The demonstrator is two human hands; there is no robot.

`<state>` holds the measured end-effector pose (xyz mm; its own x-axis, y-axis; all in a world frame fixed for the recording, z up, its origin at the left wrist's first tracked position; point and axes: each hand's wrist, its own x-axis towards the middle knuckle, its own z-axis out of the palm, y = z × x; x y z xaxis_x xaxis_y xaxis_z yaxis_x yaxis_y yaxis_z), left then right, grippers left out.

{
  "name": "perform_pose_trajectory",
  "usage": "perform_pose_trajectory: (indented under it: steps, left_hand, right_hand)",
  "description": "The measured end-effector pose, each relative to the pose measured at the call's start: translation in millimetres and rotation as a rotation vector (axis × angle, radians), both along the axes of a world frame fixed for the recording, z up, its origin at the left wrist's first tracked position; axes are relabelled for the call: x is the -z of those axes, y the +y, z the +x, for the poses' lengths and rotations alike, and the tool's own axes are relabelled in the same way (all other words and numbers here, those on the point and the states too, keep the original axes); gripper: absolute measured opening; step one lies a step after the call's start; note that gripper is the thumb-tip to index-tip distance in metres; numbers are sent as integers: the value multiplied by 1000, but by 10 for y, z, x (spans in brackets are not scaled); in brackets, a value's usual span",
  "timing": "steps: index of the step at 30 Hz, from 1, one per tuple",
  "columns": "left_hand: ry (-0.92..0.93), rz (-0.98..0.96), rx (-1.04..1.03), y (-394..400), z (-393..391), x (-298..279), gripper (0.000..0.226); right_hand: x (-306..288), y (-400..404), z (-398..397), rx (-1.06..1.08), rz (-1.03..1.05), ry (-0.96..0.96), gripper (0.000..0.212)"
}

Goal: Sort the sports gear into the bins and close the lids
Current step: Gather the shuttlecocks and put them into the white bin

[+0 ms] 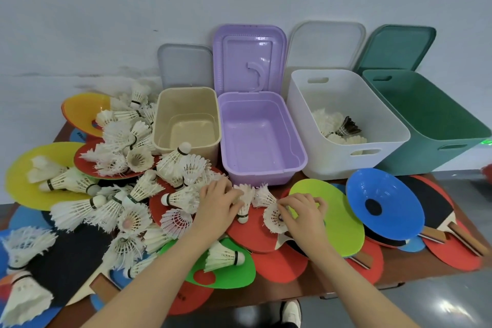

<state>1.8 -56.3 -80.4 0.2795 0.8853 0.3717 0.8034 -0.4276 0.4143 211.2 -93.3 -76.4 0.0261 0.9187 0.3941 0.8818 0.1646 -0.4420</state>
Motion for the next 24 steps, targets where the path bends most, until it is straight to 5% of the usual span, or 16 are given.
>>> perform_pose_trajectory:
  steps: [2,5,16,24]
  left_hand:
    - [-100,8,33,-40,-22,-1,11]
    - [-181,24,81,-87,-45,-79,26]
    - [-256,396,151,400,365,-855,22]
    - [-272,468,183,1059,1229,-1275,25]
  right_hand:
    - [-38,-14,-7,-12,-5,26,7]
    - [-156,-37,-1,-37,6,57,8]
    - [-984,300,440,-99,140,240,4]
    - [-1425,947,1211,-6,231,203,4]
